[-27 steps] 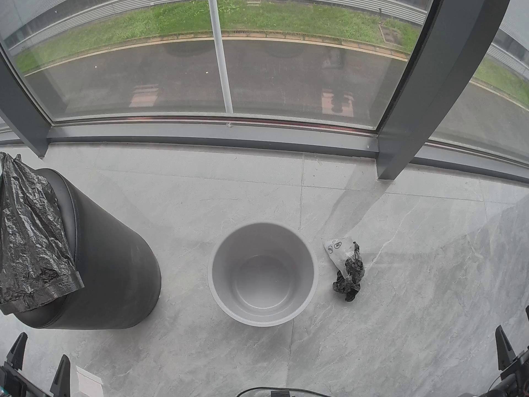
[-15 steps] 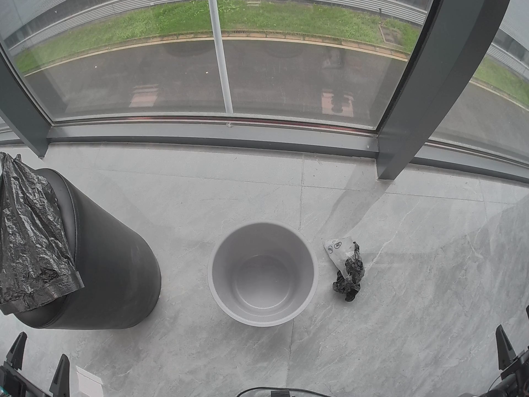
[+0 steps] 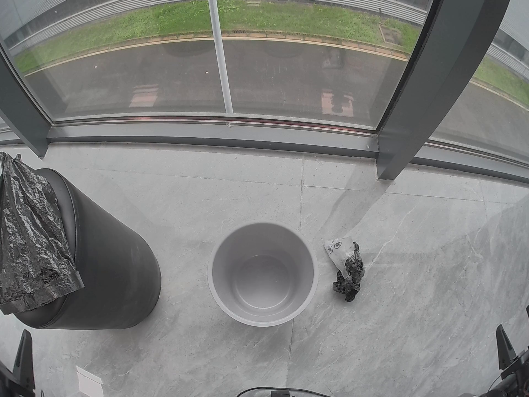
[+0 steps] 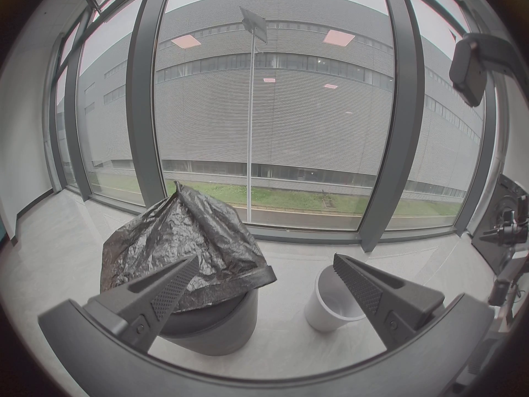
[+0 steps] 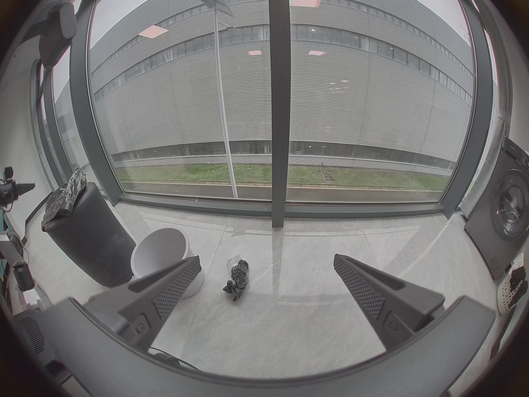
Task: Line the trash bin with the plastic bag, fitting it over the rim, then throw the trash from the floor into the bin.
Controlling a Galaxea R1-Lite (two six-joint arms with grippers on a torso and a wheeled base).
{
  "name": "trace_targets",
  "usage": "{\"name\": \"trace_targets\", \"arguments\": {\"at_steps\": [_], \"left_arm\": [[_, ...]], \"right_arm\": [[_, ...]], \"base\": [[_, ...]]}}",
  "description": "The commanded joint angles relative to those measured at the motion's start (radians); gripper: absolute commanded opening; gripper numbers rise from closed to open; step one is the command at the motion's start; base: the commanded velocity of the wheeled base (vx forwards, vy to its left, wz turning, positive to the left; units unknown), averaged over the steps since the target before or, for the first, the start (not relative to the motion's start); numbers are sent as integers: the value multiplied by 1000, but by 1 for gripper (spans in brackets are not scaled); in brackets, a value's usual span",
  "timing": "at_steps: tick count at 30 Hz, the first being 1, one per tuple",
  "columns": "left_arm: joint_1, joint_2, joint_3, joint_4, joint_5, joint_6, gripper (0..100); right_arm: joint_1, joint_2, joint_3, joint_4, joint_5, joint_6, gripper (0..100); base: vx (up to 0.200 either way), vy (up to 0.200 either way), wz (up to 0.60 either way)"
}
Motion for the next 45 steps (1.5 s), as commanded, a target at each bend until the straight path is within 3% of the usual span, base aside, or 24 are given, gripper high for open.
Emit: {"name": "trace_targets", "arguments": {"at_steps": [1,3,4,6,13,17,20,21,24,28,32,33,34,35,41,45], "left_arm": [[-11,73,-58,24,-16,-8,100],[-13,74,-61,24,-13,-8,100],[-13,71,-65,26,-18,-8,100],[-11,73,-65,26,-19,-5,100],[-24,68,-22,27,-21,-22,100],[-25,105,-42,23,-45,-22,100],[-25,243,-104,3,-98,-60,100],[-25,249,-107,1,-99,-65,100],[-27,439,-131,-106,-128,-87,100],[-27,616,-142,-230,-128,-59,100],[-27,775,-165,-273,-118,167,100],[-27,778,-166,-273,-118,177,100],[-27,807,-170,-272,-108,297,100],[-27,814,-171,-272,-98,354,100],[-54,832,-196,-260,-36,512,100],[-51,824,-168,-266,74,656,100]], "right_arm": [[-1,-16,16,-2,-2,1,100],[-1,-16,-16,-54,-11,5,100],[4,-2,-123,-134,-14,13,100],[10,94,-209,-142,-22,18,100],[13,196,-216,-143,-1,18,100],[54,361,-245,-232,1,65,100],[142,590,-277,-446,-1,136,100],[145,599,-278,-456,-1,137,100],[226,851,-303,-645,-5,153,100],[303,1041,-303,-809,-28,177,100],[364,1234,-300,-982,-71,214,100],[366,1240,-300,-987,-74,214,100],[384,1300,-292,-1041,-100,214,100],[393,1328,-285,-1064,-117,214,100],[397,1387,-246,-1136,-130,216,100],[397,1386,-248,-1140,-133,214,100]], "base": [[0,0,0],[0,0,0],[0,0,0],[0,0,0],[0,0,0],[0,0,0],[0,0,0],[0,0,0],[0,0,0],[0,0,0],[0,0,0],[0,0,0],[0,0,0],[0,0,0],[0,0,0],[0,0,0]]}}
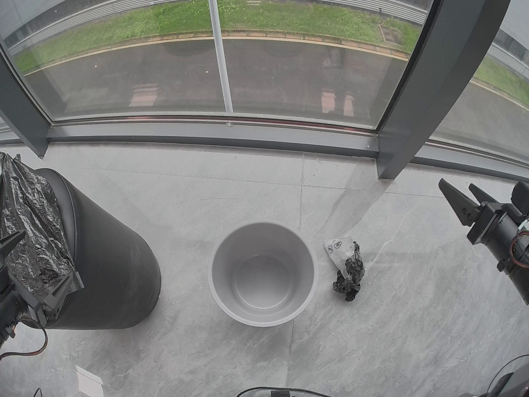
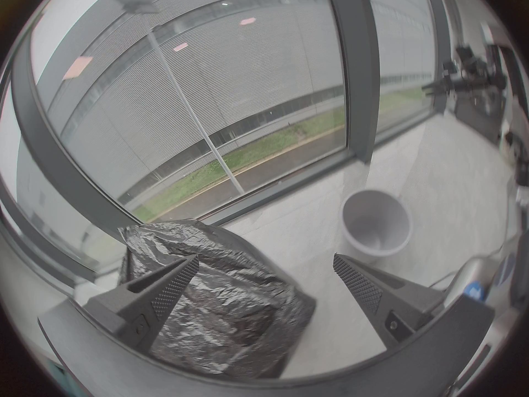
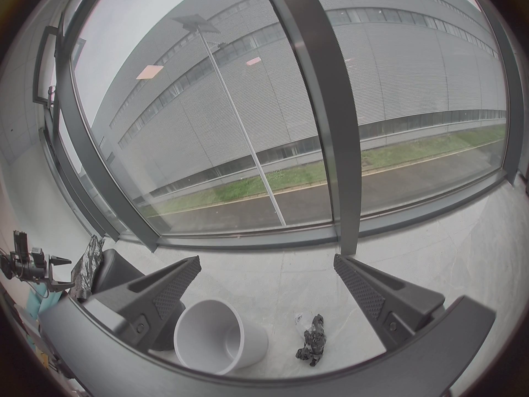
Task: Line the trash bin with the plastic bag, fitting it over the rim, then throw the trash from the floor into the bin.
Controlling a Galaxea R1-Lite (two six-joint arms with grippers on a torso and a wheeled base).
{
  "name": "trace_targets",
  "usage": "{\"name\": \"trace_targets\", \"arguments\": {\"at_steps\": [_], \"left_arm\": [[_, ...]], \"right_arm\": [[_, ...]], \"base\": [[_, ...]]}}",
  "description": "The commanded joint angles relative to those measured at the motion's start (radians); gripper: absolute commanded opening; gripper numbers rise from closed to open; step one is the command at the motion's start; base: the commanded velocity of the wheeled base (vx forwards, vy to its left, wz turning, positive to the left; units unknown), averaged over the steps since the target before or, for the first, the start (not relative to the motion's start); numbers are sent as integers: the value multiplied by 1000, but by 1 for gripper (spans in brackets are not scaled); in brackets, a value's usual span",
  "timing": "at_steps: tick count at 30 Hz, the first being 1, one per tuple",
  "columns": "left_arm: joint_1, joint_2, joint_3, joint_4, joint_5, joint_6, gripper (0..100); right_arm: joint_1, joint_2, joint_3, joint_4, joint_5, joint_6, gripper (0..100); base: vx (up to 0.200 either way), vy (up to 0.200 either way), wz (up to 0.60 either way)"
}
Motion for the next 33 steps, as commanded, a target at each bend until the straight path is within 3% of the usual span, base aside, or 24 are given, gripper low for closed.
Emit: {"name": "trace_targets", "arguments": {"at_steps": [1,8,9,12,33], "left_arm": [[-10,85,16,-22,125,159,100],[-12,44,27,-16,151,241,100],[-9,-6,43,-10,177,316,100],[-10,-64,88,-8,191,359,100],[2,-55,201,-13,245,402,100]], "right_arm": [[33,120,16,-43,-18,9,100],[30,122,16,-43,-18,10,100],[30,120,16,-43,-18,10,100],[29,122,16,-43,-18,10,100],[21,134,19,-43,-14,13,100]], "base": [[0,0,0],[0,0,0],[0,0,0],[0,0,0],[0,0,0]]}}
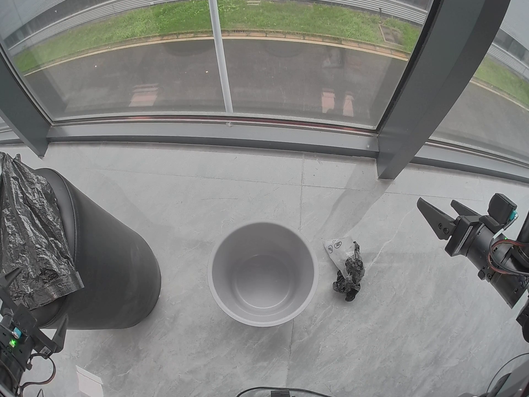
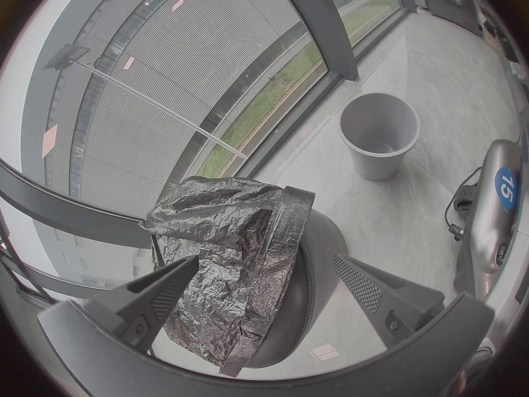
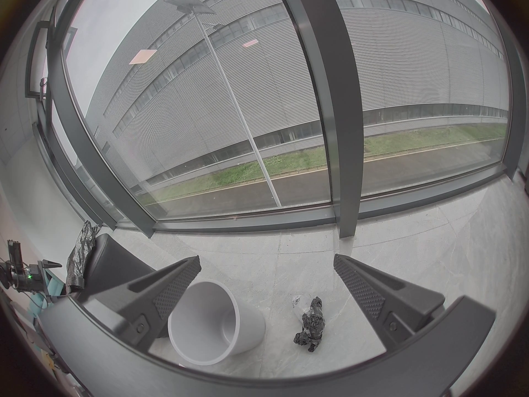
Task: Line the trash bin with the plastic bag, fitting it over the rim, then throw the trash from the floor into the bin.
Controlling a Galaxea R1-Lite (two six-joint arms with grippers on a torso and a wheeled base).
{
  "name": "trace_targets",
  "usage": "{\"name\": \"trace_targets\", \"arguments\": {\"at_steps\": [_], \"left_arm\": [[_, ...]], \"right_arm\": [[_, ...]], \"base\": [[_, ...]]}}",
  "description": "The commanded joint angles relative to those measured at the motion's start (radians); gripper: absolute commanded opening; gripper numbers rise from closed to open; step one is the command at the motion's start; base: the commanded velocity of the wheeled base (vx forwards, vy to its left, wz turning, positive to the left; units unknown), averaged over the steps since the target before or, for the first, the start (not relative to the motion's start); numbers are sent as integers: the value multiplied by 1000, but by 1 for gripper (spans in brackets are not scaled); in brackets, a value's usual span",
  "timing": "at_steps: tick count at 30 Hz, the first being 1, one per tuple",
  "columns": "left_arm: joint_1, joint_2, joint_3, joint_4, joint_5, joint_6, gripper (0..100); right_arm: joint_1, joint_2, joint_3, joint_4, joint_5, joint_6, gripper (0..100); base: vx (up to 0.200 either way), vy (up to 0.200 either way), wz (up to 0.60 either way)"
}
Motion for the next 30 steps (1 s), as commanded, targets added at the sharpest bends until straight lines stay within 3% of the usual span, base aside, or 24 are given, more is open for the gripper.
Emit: {"name": "trace_targets", "arguments": {"at_steps": [1,12,30], "left_arm": [[0,20,9,-6,1,2,100],[1,170,-6,-138,5,2,100],[17,356,-21,-377,79,6,100]], "right_arm": [[0,3,0,0,0,1,100],[0,9,1,0,1,1,100],[-20,6,-2,0,1,0,100]], "base": [[0,0,0],[0,0,0],[0,0,0]]}}
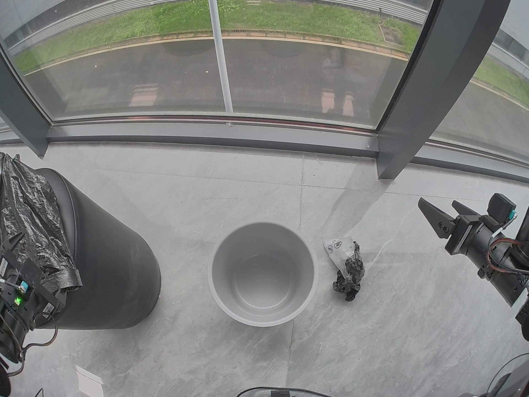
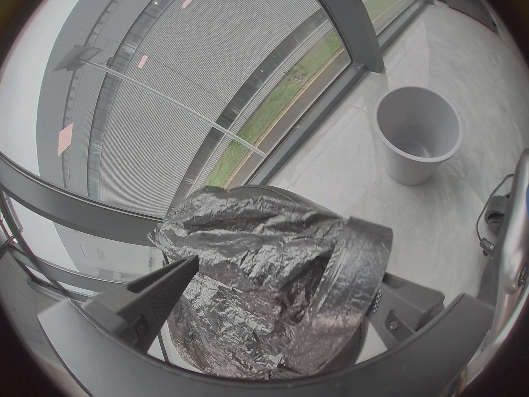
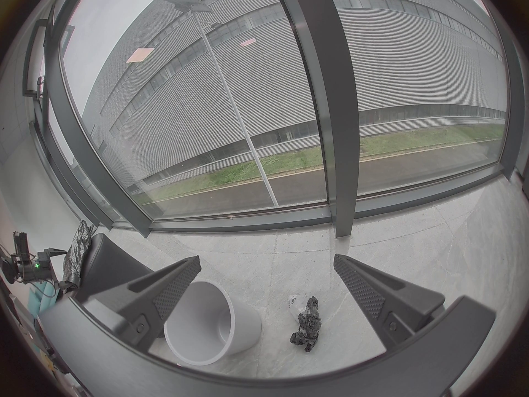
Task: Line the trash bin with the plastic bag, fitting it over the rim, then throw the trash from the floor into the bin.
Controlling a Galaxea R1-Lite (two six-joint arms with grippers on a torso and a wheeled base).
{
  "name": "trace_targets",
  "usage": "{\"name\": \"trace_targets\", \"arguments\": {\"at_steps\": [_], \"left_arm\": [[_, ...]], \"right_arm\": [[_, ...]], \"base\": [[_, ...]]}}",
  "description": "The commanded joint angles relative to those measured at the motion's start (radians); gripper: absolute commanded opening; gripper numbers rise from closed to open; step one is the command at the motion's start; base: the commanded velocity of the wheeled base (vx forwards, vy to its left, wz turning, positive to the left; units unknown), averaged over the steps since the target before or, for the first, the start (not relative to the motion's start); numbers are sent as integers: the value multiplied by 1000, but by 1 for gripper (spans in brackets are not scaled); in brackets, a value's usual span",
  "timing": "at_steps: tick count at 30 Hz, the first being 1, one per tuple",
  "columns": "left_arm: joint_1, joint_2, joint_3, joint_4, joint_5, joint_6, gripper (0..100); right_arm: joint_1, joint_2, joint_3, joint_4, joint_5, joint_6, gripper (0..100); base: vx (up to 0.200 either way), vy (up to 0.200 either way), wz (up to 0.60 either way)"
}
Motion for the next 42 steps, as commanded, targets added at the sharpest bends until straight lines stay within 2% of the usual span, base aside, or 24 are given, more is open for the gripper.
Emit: {"name": "trace_targets", "arguments": {"at_steps": [1,14,15,25,28,30,31,32,35,37,39,40,41,42], "left_arm": [[1,61,-3,-32,2,1,100],[26,122,-26,-70,2,-1,100],[26,125,-28,-70,1,-2,0],[24,128,-49,-70,-7,-30,0],[23,143,-77,-67,-33,-88,0],[23,168,-109,-67,-97,-182,0],[23,171,-114,-67,-106,-194,0],[23,189,-141,-67,-154,-260,0],[11,216,-201,-68,-228,-397,0],[-35,206,-232,-68,-304,-558,0],[-42,205,-233,-68,-314,-573,0],[-132,163,-258,-73,-387,-849,0],[-138,157,-259,-73,-386,-874,0],[-161,139,-265,-71,-390,-978,0]], "right_arm": [[0,-5,0,0,0,0,100],[-1,-4,0,-2,0,0,100],[0,-4,0,0,0,0,100],[-7,-1,1,0,0,0,100],[-7,5,6,0,0,0,100],[-7,18,15,0,0,-2,100],[-7,19,17,0,0,-2,100],[-7,25,21,0,0,-2,100],[-7,35,23,-2,0,0,100],[-6,41,24,-2,0,-2,100],[-6,41,24,-2,0,-2,100],[-3,35,30,-2,0,-3,100],[-1,33,30,-2,0,-3,100],[-1,32,29,-2,0,-3,100]], "base": [[0,0,0],[0,0,0],[0,0,0],[0,0,0],[0,0,0],[0,0,0],[0,0,0],[0,0,0],[0,0,0],[0,0,0],[0,0,0],[0,0,0],[0,0,0],[0,0,0]]}}
